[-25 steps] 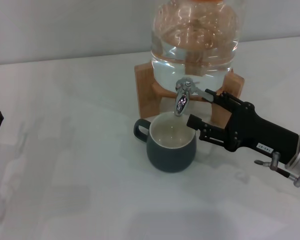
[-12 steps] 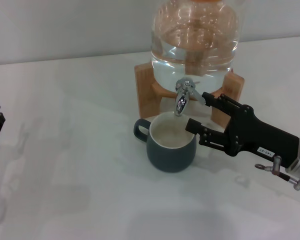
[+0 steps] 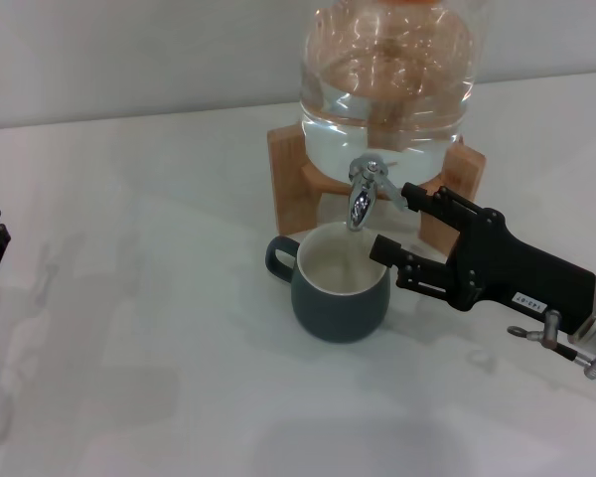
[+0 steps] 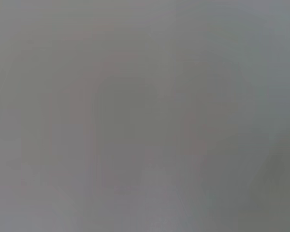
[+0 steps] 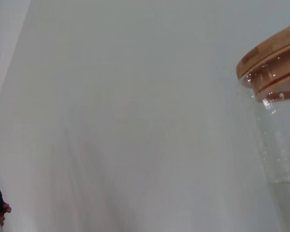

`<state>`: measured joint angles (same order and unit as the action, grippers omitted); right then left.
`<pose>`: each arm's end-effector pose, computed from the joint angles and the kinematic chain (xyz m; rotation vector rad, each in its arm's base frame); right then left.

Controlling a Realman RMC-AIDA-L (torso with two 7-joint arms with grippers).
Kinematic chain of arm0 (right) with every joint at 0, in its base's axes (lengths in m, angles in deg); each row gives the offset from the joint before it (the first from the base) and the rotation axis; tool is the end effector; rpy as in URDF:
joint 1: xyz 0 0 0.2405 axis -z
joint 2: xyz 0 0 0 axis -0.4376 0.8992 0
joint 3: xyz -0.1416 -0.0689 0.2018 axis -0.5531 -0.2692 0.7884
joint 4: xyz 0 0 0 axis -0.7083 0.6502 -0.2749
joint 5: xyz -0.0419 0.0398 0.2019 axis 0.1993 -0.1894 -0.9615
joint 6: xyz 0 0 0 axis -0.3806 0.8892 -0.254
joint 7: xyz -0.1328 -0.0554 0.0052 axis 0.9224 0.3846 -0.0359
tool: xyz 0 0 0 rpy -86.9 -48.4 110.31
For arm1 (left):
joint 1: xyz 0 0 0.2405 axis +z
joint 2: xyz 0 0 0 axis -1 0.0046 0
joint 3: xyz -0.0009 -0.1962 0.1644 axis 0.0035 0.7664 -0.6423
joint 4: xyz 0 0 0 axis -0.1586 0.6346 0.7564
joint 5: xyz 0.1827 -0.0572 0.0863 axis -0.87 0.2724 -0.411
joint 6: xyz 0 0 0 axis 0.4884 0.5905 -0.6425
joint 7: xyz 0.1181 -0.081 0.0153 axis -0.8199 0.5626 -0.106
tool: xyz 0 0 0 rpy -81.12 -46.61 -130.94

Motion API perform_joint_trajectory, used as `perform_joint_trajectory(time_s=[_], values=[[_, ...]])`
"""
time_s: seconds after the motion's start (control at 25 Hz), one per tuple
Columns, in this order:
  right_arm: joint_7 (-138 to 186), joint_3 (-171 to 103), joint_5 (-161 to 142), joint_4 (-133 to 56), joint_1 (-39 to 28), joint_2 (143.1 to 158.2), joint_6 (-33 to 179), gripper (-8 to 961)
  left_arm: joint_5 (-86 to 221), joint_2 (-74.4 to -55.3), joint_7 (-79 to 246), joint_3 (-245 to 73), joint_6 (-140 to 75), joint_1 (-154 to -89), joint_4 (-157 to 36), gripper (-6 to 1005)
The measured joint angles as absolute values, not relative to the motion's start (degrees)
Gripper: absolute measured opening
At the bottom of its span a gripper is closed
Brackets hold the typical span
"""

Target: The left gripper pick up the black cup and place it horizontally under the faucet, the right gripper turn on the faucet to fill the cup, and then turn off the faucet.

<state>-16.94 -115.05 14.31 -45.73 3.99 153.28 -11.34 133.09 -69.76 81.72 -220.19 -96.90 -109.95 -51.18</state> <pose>0.2742 0.2735 -0.0213 -2.2788 0.4552 1.2626 -0.3299 0.2992 -0.0240 -1.6207 -0.3965 -0.6194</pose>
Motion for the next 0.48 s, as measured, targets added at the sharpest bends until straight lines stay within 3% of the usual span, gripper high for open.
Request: perform_joint_trajectory(time_s=[0.48], values=[[-15.2,-111.9,13.5,-45.7,4.2,152.88,-8.5,857,133.1,-69.76,81.7,-220.2,-95.9,-109.9,-51.2,773]])
